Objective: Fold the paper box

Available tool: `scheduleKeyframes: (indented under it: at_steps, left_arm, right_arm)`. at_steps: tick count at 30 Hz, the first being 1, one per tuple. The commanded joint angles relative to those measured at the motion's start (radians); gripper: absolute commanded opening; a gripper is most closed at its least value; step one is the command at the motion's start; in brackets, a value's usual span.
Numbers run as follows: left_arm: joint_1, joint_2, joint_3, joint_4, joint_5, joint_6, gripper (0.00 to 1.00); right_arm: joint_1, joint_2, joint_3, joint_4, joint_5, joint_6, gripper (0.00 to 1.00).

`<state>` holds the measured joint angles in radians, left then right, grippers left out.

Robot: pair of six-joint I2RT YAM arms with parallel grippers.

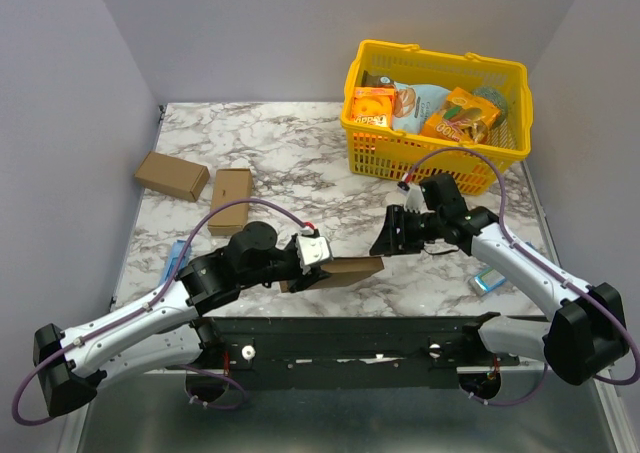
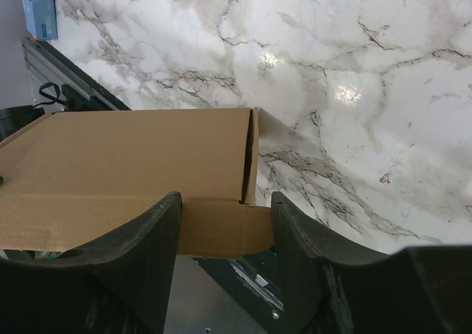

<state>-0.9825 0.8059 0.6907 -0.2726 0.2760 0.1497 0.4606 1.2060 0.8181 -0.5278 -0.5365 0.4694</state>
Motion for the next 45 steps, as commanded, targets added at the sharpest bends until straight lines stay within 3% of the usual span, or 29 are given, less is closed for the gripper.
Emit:
scheduleKeyframes:
  at_steps: [1,31,45]
  left_arm:
    - [-0.007,-0.004,-0.006,-0.014,-0.054,0.013,0.15]
    - [-0.096,0.012,-0.005,-0.033,-0.167,0.044,0.15]
    - [-0.188,0.016,-0.007,-0.059,-0.319,0.076,0.15]
  right_arm:
    - [-0.003,0.004,0.01,-0.08,-0.002,-0.023,0.6]
    - [-0.002,0.023,-0.007,-0.228,-0.21,0.031,0.6]
    - [-0.002,0.038,0.033,-0.497,-0.221,-0.095,0.56]
